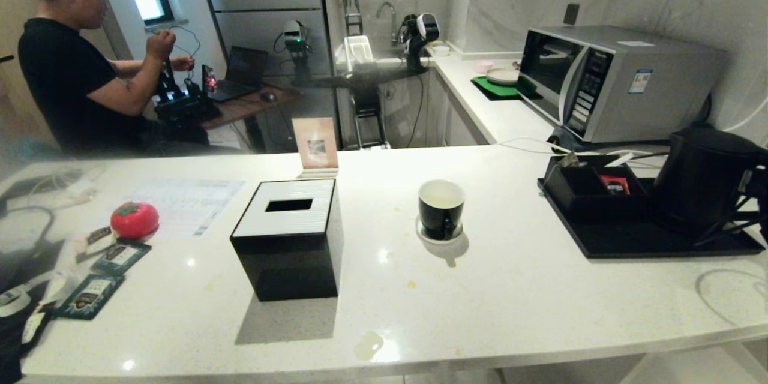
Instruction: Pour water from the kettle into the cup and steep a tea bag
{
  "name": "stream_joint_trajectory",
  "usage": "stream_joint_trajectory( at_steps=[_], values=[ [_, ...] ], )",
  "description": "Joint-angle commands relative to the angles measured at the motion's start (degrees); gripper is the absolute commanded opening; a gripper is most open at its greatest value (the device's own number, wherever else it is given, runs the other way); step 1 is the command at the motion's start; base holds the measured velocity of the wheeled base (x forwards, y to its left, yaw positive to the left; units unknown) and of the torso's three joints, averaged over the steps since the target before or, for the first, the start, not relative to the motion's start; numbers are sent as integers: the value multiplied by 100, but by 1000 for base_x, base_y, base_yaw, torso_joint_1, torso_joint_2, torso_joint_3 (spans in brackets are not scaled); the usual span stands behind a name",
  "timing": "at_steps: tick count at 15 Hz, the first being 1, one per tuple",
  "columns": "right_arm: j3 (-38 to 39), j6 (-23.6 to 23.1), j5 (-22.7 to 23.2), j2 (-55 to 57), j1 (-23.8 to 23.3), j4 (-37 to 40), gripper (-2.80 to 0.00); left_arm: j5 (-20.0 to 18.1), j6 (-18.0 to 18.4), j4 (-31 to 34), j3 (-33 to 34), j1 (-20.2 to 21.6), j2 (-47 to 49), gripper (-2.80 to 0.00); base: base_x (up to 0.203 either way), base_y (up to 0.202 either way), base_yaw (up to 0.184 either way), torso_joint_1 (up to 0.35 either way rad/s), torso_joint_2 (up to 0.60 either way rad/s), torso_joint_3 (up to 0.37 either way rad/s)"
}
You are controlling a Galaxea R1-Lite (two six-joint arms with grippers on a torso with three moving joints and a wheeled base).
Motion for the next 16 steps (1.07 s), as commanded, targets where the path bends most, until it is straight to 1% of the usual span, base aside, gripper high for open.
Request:
stream_joint_trajectory(
  at_steps=[1,7,16],
  values=[
    [16,-15,-9,-12,6,-21,0,2,-5,-2,0,1,9,-280,0,0,0,0,0,0],
    [203,-86,-9,-51,15,-79,0,2,-5,-2,0,1,9,-280,0,0,0,0,0,0],
    [1083,-159,0,-261,15,-572,0,2,-5,-2,0,1,9,-280,0,0,0,0,0,0]
  ],
)
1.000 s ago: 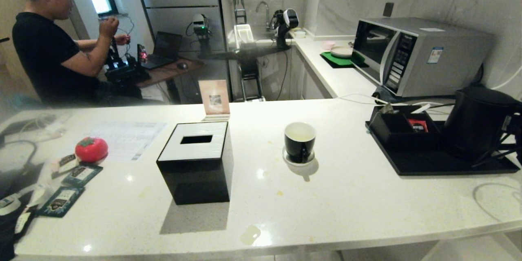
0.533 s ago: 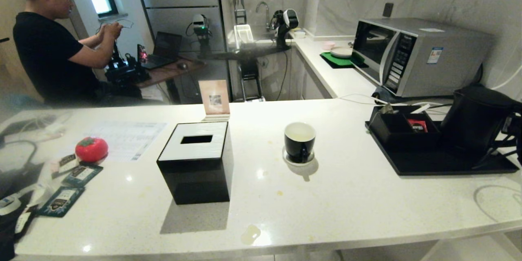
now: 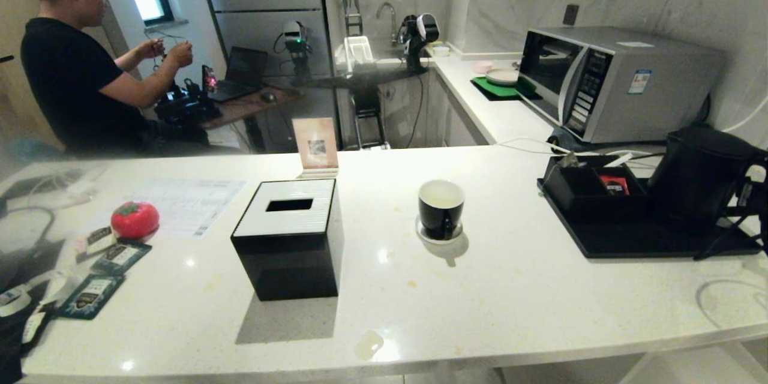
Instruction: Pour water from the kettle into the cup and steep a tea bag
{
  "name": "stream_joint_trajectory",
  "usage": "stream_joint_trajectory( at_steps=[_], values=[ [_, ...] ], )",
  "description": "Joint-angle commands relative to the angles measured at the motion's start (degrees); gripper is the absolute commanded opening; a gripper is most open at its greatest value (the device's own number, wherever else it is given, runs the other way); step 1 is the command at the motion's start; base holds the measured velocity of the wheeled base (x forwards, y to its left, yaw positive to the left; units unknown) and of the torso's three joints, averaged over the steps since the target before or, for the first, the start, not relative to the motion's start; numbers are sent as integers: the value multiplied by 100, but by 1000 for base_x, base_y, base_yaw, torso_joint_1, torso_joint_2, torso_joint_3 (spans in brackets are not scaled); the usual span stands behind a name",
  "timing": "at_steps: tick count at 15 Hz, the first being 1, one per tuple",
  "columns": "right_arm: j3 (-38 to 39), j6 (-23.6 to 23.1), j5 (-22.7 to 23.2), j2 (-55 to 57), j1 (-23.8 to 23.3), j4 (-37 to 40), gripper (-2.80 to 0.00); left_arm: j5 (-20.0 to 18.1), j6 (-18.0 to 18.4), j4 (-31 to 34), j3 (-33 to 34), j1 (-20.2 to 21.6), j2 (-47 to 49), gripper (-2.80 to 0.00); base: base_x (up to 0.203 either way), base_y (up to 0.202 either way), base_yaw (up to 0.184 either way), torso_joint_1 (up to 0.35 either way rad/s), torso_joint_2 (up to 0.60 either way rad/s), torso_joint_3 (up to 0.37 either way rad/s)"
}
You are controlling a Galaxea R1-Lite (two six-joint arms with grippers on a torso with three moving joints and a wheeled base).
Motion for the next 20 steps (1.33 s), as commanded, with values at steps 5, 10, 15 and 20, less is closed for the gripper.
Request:
stream_joint_trajectory(
  at_steps=[5,10,15,20],
  values=[
    [676,-46,-3,-305,-11,-285,0,2,-2,-2,0,1,9,-280,0,0,0,0,0,0],
    [1403,-70,12,-673,-11,-540,0,2,-2,-2,0,1,9,-280,0,0,0,0,0,0],
    [2453,-82,39,-1192,3,-799,-280,2,-2,-2,0,1,9,-280,0,0,0,0,0,0],
    [3295,-66,46,-1728,147,-1034,-280,2,-2,-2,0,1,9,-280,0,0,0,0,0,0]
  ],
)
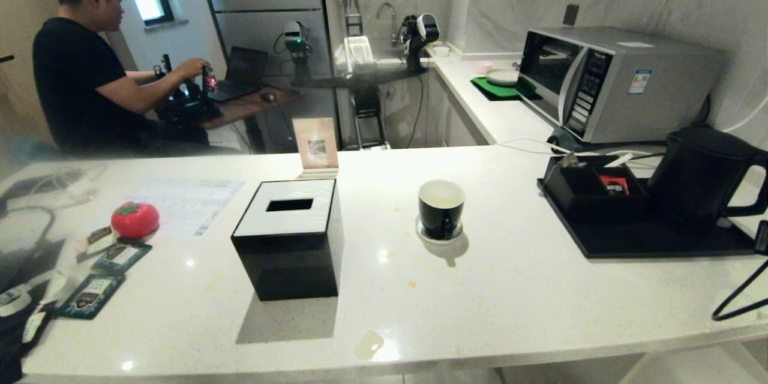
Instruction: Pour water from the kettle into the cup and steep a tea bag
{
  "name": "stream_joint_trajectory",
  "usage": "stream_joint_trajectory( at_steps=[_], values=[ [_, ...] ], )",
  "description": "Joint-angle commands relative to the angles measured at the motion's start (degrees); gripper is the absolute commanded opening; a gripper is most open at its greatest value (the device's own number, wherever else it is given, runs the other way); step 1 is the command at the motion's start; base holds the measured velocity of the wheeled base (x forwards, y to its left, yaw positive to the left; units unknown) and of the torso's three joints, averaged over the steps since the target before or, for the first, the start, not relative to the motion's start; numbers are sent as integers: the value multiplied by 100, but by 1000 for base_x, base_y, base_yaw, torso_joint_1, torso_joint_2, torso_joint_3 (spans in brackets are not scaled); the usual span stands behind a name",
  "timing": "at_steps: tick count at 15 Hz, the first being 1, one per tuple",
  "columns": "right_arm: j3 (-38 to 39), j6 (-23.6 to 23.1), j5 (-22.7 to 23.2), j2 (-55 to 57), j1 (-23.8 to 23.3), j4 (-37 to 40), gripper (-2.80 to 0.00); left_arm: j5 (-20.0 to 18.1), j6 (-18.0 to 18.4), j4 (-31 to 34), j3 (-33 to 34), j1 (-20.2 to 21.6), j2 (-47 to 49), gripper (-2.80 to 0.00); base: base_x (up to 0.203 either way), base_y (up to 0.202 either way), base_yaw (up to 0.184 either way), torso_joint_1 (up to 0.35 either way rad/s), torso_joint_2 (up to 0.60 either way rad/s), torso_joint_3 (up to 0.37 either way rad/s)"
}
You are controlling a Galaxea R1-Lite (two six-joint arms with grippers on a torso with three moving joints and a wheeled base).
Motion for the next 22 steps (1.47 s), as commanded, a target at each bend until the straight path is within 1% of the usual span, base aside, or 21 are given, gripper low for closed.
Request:
stream_joint_trajectory(
  at_steps=[1,6,12,19,22],
  values=[
    [403,0,-10,-363,125,-143,-280,5,-2,-2,0,1,9,-280,0,0,0,0,0,0],
    [1221,1,-6,-944,345,-369,-280,5,-2,-2,0,1,9,-280,0,0,0,0,0,0],
    [1845,10,5,-1530,409,-439,-280,5,-2,-2,0,1,9,-280,0,0,0,0,0,0],
    [2152,19,6,-2008,674,-292,-280,5,-2,-2,0,1,9,-280,0,0,0,0,0,0],
    [2431,26,15,-2230,771,-229,-280,5,-2,-2,0,1,9,-280,0,0,0,0,0,0]
  ],
)
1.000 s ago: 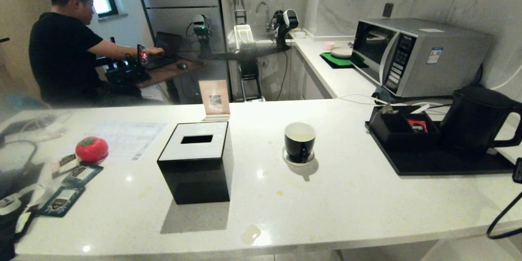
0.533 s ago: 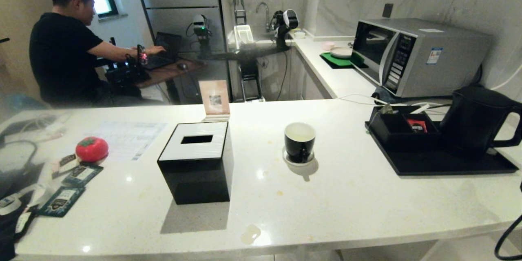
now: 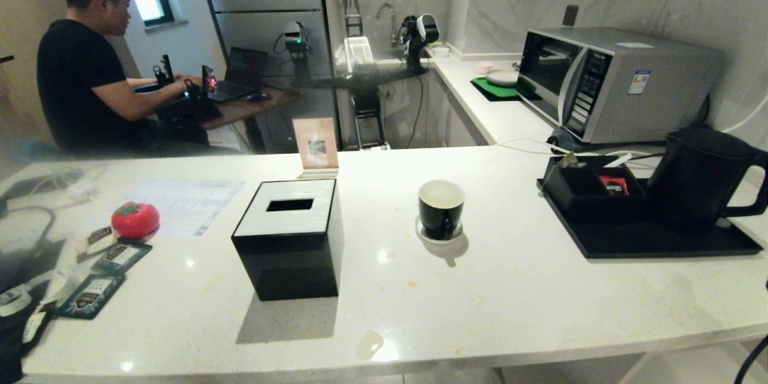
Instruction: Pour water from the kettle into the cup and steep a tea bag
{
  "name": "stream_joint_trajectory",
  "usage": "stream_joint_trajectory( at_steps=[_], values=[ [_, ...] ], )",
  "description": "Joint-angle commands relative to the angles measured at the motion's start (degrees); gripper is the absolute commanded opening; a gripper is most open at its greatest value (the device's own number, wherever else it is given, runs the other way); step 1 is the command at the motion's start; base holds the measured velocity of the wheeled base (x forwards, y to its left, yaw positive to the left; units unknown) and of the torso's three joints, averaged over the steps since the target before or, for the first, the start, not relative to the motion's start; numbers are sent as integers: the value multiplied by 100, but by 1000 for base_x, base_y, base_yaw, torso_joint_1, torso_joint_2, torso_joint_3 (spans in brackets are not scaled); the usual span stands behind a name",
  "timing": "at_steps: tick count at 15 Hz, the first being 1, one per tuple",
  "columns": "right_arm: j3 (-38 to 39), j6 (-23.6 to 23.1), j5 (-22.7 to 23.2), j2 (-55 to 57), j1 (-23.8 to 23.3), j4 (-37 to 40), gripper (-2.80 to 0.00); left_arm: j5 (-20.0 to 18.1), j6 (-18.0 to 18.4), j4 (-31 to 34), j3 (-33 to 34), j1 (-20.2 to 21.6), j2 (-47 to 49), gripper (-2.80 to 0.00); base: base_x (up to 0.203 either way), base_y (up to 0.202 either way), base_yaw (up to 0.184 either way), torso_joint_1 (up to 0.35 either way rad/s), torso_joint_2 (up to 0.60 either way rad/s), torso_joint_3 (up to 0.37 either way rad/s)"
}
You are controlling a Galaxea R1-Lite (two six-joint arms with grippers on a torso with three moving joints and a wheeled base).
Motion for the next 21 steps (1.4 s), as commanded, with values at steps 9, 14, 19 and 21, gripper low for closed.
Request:
stream_joint_trajectory(
  at_steps=[9,14,19,21],
  values=[
    [403,-29,343,-1101,500,654,-280,5,-2,-2,0,1,9,-280,0,0,0,0,0,0],
    [403,-38,316,-1673,825,1087,-280,5,-2,-2,0,1,9,-280,0,0,0,0,0,0],
    [403,-38,281,-2213,1018,1543,-280,5,-2,-2,0,1,9,-280,0,0,0,0,0,0],
    [403,-38,125,-2420,1237,1757,-280,5,-2,-2,0,1,9,-280,0,0,0,0,0,0]
  ],
)
